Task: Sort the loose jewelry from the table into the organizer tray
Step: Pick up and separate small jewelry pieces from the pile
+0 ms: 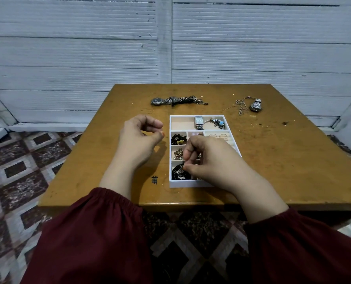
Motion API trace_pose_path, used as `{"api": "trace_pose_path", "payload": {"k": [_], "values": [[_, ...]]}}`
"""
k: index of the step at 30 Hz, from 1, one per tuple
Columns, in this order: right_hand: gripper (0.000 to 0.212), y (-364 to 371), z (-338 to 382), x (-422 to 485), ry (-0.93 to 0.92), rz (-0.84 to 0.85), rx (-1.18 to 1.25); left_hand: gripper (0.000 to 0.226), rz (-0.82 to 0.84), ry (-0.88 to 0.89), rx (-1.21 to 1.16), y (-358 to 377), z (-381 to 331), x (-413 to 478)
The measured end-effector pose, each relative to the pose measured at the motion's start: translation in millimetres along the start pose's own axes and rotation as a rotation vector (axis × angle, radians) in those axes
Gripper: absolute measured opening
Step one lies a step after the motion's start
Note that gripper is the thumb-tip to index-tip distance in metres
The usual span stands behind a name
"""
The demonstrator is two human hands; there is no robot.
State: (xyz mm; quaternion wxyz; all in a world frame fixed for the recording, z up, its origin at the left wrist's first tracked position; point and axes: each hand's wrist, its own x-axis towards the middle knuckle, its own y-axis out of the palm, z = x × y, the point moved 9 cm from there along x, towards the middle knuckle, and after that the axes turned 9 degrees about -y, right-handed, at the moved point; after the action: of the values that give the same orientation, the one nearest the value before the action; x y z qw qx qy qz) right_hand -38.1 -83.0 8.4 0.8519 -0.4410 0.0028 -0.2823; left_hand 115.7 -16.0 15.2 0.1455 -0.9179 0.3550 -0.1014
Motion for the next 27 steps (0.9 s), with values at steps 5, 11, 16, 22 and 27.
{"api": "trace_pose_path", "payload": {"k": [5, 11, 16, 22, 27], "values": [[0.019, 4, 2, 0, 0.003, 0.056, -0.083, 0.021, 0.010, 0.011, 0.000, 3, -1, 0], [0.019, 3, 3, 0, 0.012, 0.088, -0.088, 0.022, 0.001, 0.016, -0.012, 2, -2, 0], [0.017, -4, 4, -1, 0.023, 0.073, 0.057, 0.020, 0.020, 0.031, 0.013, 7, -4, -1], [0.017, -14, -1, -1, 0.028, -0.019, 0.095, 0.021, 0.053, 0.055, -0.001, 17, -8, -2], [0.018, -31, -5, 1, 0.024, -0.155, 0.048, 0.018, 0.103, 0.055, -0.060, 32, -14, -6]]}}
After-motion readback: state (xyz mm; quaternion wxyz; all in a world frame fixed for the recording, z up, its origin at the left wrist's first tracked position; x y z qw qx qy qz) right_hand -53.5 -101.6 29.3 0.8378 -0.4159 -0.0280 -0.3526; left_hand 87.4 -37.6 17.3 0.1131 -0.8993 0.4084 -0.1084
